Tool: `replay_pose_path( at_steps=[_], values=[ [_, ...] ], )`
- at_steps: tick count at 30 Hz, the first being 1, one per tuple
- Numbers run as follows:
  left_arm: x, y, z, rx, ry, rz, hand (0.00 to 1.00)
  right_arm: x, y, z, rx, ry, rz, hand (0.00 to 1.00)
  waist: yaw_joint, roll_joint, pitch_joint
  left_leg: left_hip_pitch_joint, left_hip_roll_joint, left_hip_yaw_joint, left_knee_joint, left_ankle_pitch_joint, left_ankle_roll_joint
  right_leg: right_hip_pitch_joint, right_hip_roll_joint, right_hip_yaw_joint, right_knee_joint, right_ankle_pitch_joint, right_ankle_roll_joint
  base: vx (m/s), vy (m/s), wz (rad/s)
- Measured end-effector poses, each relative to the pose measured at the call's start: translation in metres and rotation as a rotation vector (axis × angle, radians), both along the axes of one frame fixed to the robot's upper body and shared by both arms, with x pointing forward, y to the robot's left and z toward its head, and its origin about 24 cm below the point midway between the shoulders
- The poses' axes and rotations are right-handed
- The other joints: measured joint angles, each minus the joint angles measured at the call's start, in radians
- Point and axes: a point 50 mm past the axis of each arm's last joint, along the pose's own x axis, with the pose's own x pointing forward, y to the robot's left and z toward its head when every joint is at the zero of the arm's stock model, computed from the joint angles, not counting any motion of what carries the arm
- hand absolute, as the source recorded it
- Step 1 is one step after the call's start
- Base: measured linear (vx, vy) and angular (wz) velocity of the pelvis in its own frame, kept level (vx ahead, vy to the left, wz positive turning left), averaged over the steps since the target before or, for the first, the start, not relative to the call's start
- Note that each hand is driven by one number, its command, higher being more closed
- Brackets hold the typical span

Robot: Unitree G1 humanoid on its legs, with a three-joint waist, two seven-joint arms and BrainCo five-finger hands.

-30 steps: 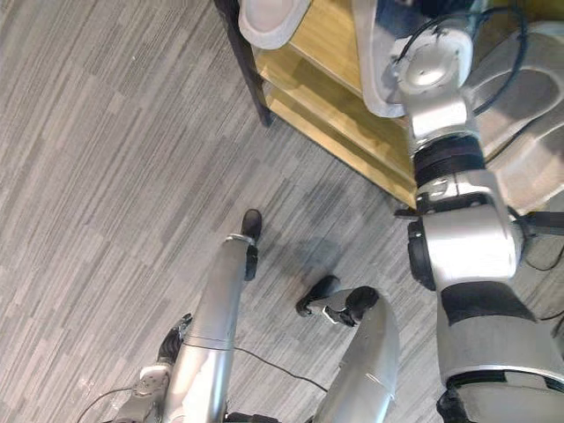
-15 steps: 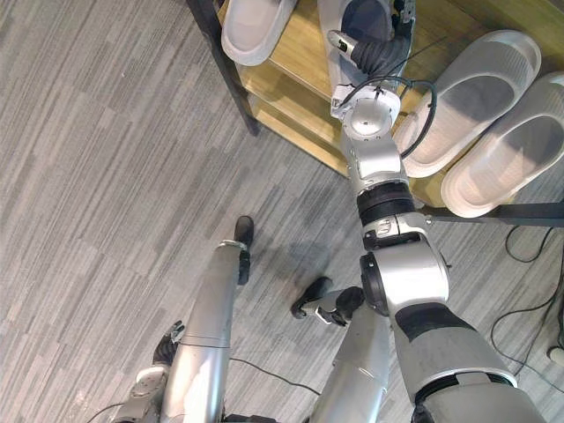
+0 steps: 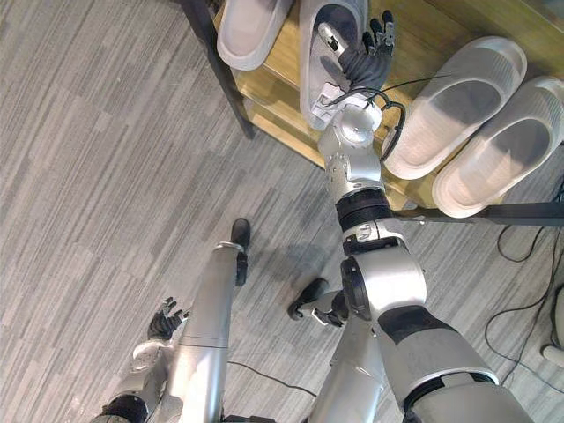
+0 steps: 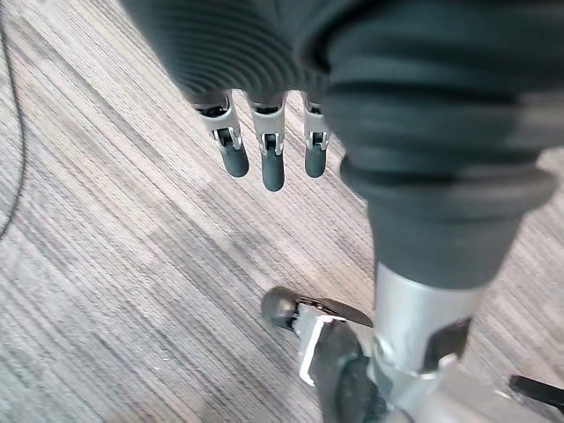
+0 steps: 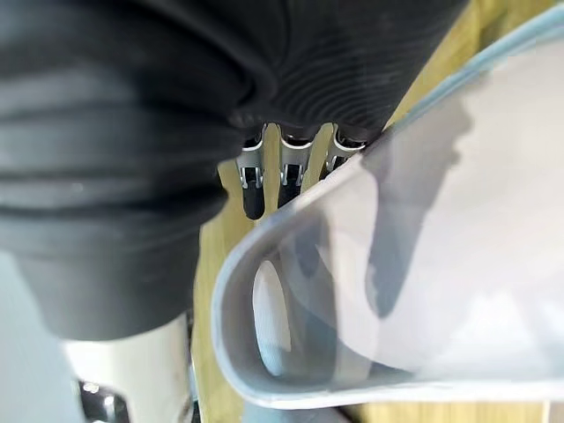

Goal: Organize the slippers on the shoe rack

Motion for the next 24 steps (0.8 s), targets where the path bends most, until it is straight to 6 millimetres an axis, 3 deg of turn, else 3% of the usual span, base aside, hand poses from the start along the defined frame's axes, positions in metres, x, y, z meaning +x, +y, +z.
replay_pose_path(
  at_steps=[7,12,15,24],
  values=[
    [-0.004,0.000,-0.005,-0.004,0.030,0.007,0.00,0.003,0.010,-0.019,0.139,0.048,0.063,0.00,0.002,0.002,-0.041,0.011,-0.006,-0.007,-0.024,0.005,-0.007,0.015,0.002,-0.014,-0.017,0.000,-0.001,0.01,-0.007,0.03],
    [-0.004,-0.002,-0.005,-0.008,0.030,0.007,0.00,0.002,0.014,-0.021,0.253,0.035,0.106,0.00,0.010,0.006,-0.043,0.012,-0.012,-0.010,-0.027,0.006,-0.010,0.017,0.003,-0.017,-0.017,-0.001,-0.004,0.00,-0.003,0.02],
    [0.001,-0.007,-0.003,-0.035,0.019,0.022,0.00,0.002,0.013,-0.023,0.335,0.032,0.119,0.00,0.029,0.018,-0.053,0.017,-0.016,-0.026,-0.032,0.007,-0.012,0.037,0.002,-0.037,-0.021,-0.006,-0.008,0.01,-0.012,0.12],
    [0.025,-0.014,0.012,-0.043,-0.053,0.030,0.00,0.003,0.008,-0.022,0.407,0.024,0.121,0.00,0.033,0.019,-0.054,0.025,-0.026,-0.037,-0.063,0.025,-0.025,0.045,0.000,-0.056,-0.030,-0.009,-0.014,0.01,-0.005,0.06]
  ],
)
